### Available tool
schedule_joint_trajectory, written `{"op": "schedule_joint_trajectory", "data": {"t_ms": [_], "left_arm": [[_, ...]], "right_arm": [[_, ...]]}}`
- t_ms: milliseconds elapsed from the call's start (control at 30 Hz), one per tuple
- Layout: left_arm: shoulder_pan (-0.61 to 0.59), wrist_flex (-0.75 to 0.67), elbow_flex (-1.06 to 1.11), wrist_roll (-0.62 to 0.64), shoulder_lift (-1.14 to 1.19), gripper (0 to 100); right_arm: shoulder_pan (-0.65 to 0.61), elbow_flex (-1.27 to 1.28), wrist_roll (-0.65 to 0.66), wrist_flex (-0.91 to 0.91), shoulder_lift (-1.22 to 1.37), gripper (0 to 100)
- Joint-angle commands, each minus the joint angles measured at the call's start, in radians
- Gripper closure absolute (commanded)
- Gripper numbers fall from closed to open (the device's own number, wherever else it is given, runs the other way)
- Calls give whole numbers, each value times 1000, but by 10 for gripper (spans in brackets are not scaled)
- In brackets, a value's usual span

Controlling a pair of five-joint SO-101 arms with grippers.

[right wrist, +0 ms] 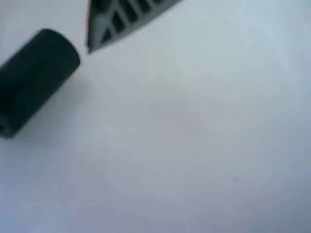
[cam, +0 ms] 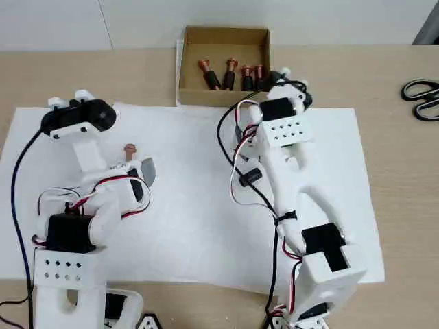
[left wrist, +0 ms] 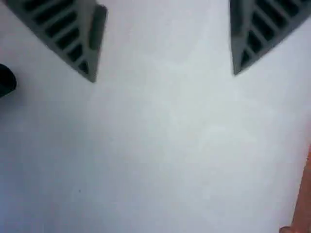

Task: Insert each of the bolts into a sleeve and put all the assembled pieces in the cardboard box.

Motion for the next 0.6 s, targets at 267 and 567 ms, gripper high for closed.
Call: {"op": "schedule_joint_trajectory", "data": {"t_ms": [267, 567], "left_arm": [[5, -21, 5, -6, -17, 826], [5, -21, 5, -6, -17, 826]], "right_arm": [[-4, 181, -11, -255, -48, 775], [-13, 206, -74, -265, -47, 775]]}}
